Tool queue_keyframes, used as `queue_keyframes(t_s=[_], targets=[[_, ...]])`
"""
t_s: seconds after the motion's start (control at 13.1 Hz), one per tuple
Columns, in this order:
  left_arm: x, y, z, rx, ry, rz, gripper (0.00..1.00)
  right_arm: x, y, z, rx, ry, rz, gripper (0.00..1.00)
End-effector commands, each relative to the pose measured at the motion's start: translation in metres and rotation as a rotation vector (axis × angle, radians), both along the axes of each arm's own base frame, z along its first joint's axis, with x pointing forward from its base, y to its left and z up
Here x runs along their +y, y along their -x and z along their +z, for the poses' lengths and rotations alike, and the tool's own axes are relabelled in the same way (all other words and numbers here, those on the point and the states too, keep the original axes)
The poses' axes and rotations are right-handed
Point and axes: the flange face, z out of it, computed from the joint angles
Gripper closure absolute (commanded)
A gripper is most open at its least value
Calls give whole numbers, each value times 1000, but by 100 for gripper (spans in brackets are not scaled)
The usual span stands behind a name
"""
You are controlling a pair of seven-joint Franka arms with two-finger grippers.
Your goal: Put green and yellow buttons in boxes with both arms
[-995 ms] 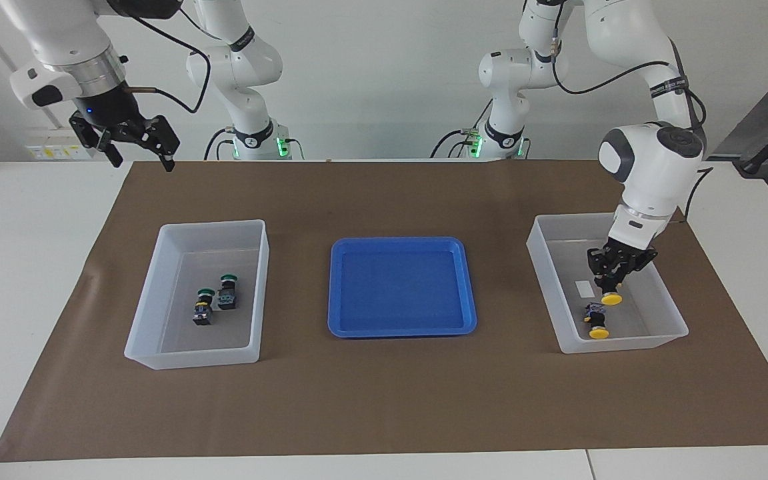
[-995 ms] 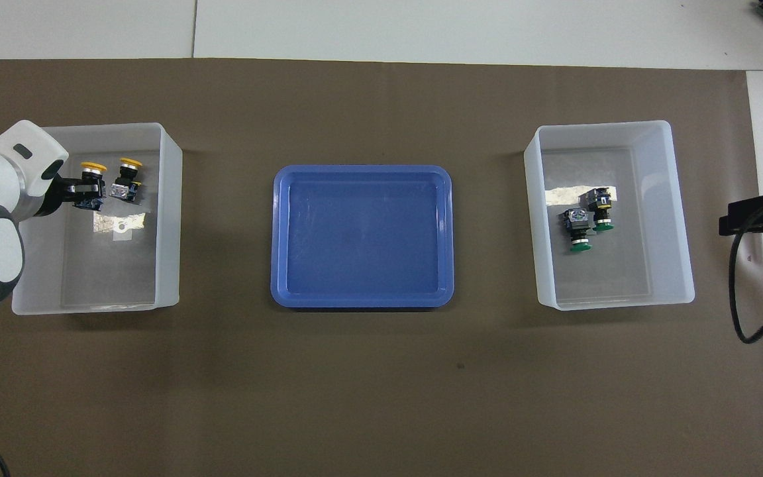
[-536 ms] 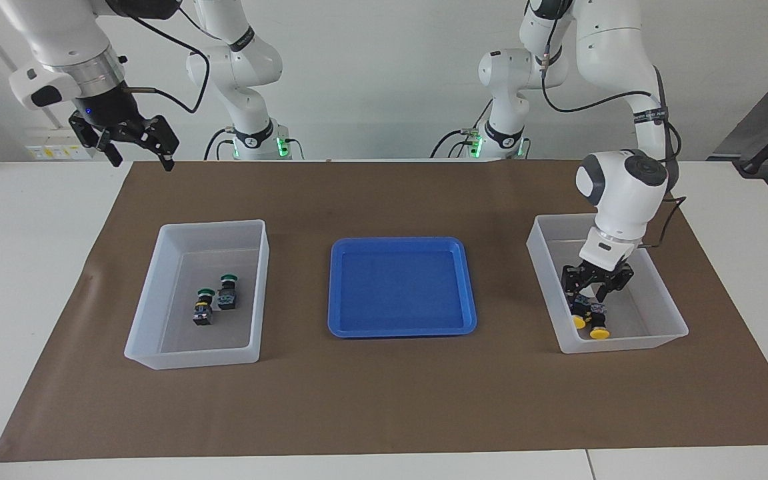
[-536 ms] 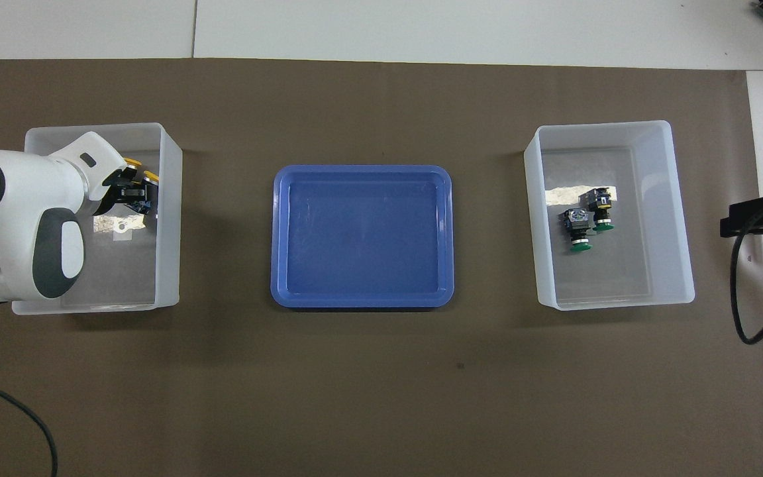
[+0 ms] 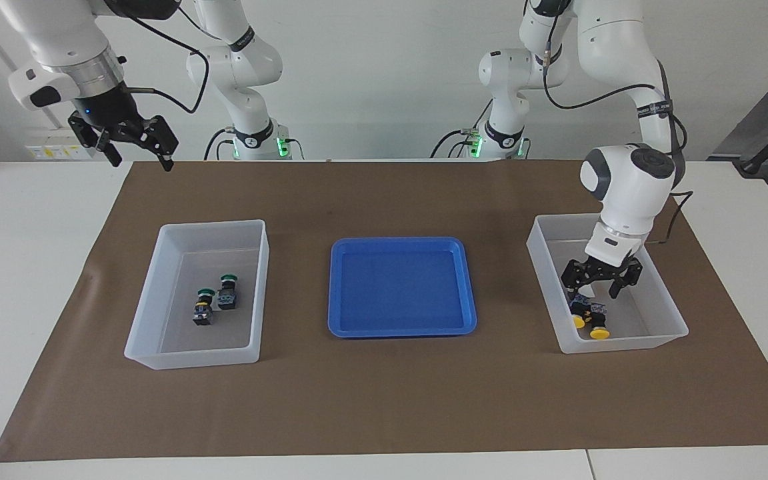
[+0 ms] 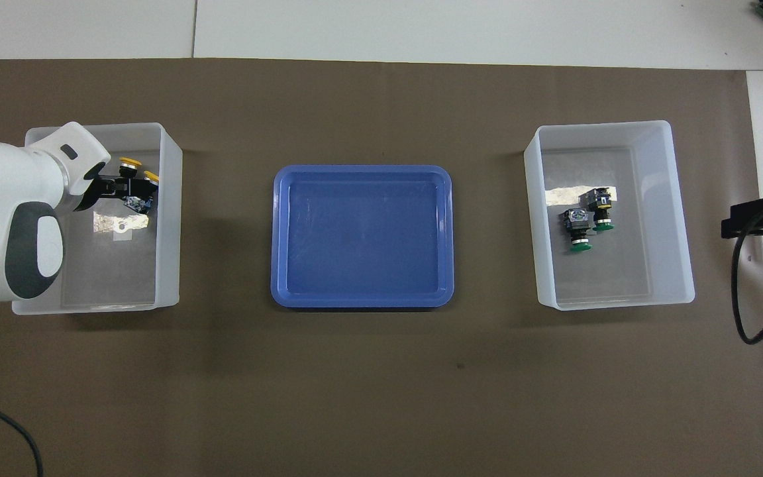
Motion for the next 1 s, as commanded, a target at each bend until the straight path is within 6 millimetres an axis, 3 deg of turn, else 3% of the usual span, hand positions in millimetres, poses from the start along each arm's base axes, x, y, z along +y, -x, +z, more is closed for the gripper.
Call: queue_keyframes(t_s=[0.0, 0.23, 0.38, 0.54, 0.77, 0.92], targets=[[5, 32, 40, 30, -7, -8, 0, -8, 9, 0, -1, -4, 5, 0], [6, 54, 91, 29, -6, -10, 0, -7, 6, 0, -23, 5, 3, 0], [4, 47, 140, 57, -8, -12, 0, 8, 5, 0, -23, 5, 28, 0], [4, 34, 180, 82, -1, -5, 0, 0, 5, 0, -21, 6, 16, 0], [3, 25, 215, 127, 33, 0, 0, 3, 5, 1, -26, 6, 20, 0], [2, 36, 214, 160, 49, -2, 0, 4, 5, 1, -26, 6, 20, 0]])
